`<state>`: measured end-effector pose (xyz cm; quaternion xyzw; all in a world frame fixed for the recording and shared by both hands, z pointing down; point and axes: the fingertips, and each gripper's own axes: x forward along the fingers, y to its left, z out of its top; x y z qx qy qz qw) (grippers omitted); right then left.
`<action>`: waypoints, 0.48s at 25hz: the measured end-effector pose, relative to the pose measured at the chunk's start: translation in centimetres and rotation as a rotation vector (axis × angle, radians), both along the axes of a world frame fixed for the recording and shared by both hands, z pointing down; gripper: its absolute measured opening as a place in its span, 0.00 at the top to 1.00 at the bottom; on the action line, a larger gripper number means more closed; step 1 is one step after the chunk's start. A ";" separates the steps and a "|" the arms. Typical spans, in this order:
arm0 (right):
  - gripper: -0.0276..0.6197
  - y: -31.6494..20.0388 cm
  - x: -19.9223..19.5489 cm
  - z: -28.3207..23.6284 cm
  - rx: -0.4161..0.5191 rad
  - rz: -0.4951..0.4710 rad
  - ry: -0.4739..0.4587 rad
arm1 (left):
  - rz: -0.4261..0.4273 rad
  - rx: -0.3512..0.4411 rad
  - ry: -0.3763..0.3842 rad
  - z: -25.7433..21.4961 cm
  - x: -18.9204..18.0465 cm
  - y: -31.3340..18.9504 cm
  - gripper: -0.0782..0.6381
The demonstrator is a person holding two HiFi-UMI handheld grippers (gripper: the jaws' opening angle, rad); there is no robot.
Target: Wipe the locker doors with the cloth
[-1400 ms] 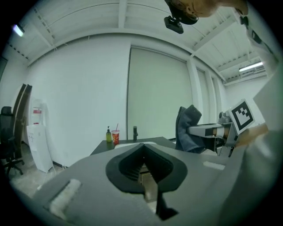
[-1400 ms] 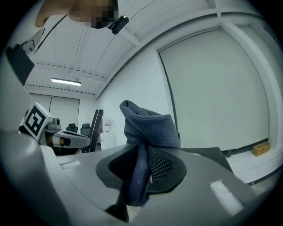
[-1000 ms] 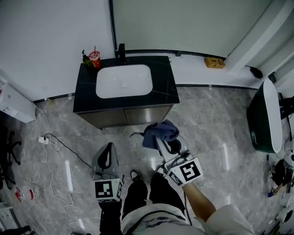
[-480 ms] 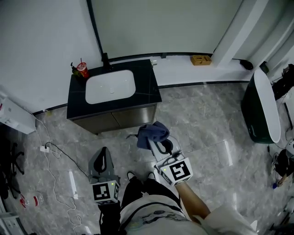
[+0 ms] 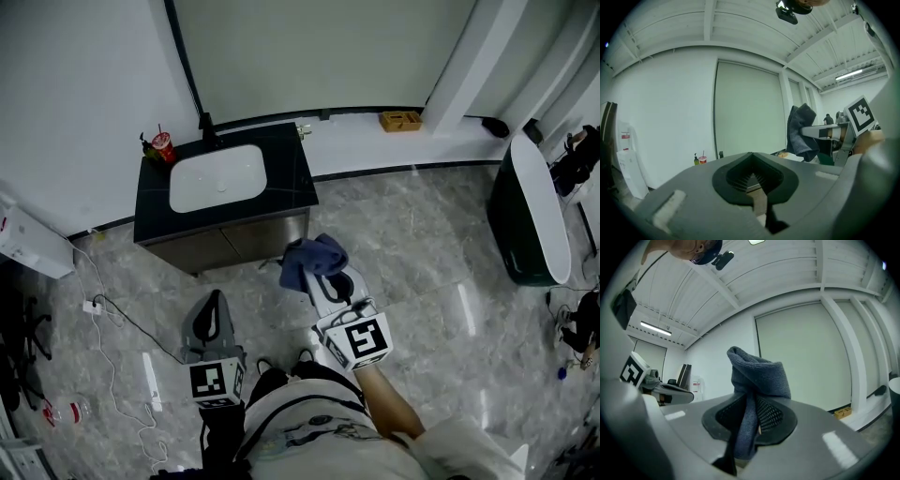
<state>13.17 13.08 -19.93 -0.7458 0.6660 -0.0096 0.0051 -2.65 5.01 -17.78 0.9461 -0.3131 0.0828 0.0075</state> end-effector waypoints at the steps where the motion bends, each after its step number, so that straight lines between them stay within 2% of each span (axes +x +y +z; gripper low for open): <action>1: 0.85 0.2 -0.1 -0.2 0.005 0.006 0.007 | 0.000 0.006 0.003 -0.3 -0.1 0.0 0.89; 6: 0.86 0.3 -0.7 -1.0 0.014 0.034 0.023 | -0.011 0.018 0.001 -1.0 -1.4 -0.8 0.89; 12: 0.87 0.1 -1.4 -0.8 -0.003 0.051 0.021 | 0.021 0.016 -0.004 -1.1 -1.5 -1.0 0.89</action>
